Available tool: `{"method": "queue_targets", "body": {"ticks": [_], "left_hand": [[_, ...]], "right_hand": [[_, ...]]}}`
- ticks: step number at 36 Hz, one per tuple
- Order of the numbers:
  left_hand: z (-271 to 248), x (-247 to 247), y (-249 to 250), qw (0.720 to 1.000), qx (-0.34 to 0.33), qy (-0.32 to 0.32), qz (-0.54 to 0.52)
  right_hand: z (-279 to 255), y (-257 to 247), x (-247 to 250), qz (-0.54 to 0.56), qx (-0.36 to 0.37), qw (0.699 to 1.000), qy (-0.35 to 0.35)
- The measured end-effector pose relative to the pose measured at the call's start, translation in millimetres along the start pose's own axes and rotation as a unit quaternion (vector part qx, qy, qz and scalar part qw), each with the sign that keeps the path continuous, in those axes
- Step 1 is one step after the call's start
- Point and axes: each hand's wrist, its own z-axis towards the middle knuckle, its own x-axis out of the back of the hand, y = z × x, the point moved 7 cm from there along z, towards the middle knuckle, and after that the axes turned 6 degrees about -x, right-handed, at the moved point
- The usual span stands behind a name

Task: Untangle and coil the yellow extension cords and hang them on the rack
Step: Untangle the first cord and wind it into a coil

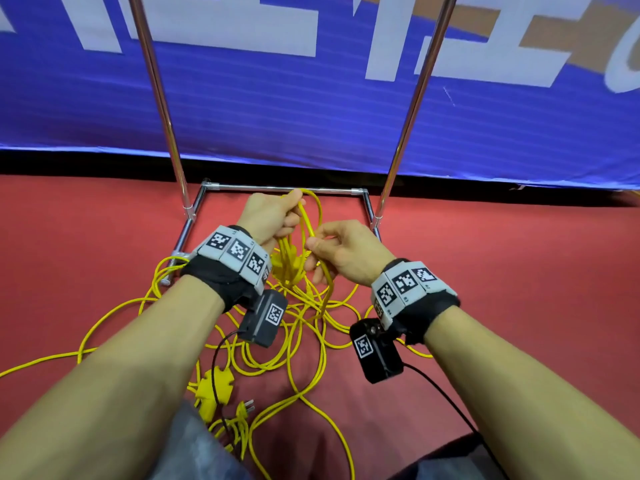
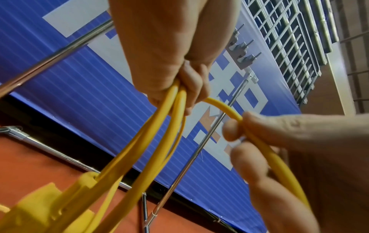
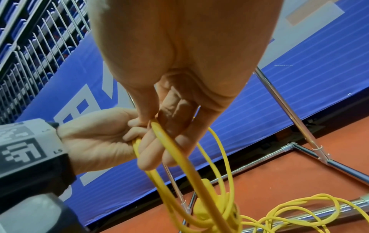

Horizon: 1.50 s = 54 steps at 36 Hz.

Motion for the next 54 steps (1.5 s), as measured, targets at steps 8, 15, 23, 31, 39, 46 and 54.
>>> {"method": "queue_targets", "body": {"ticks": [8, 15, 23, 31, 39, 46, 54], "left_hand": [[-1, -10, -9, 0.999, 0.035, 0.026, 0.022], [-13, -23, -12, 0.979, 0.098, 0.019, -0.18], [-12, -13, -3, 0.967, 0.077, 0.047, -0.24], [8, 31, 24, 0.963, 0.026, 0.008, -0.269], [4, 36, 27, 0.994, -0.011, 0.024, -0.11], [1, 12, 15, 0.997, -0.021, -0.007, 0.071], [-10, -11, 1, 0.99, -0.043, -0.048, 0.125]], "right_hand": [[5, 0, -9, -0.048, 0.007, 0.999, 0.01], [6, 4, -6, -0.05, 0.019, 0.998, 0.024], [7, 12, -6, -0.002, -0.021, 1.0, 0.01], [-10, 50, -5, -0.006, -0.129, 0.986, -0.105], [2, 50, 42, -0.1, -0.131, 0.978, 0.129], [11, 34, 56, 0.042, -0.142, 0.957, 0.249], [10, -2, 24, 0.282, -0.135, 0.939, 0.142]]}}
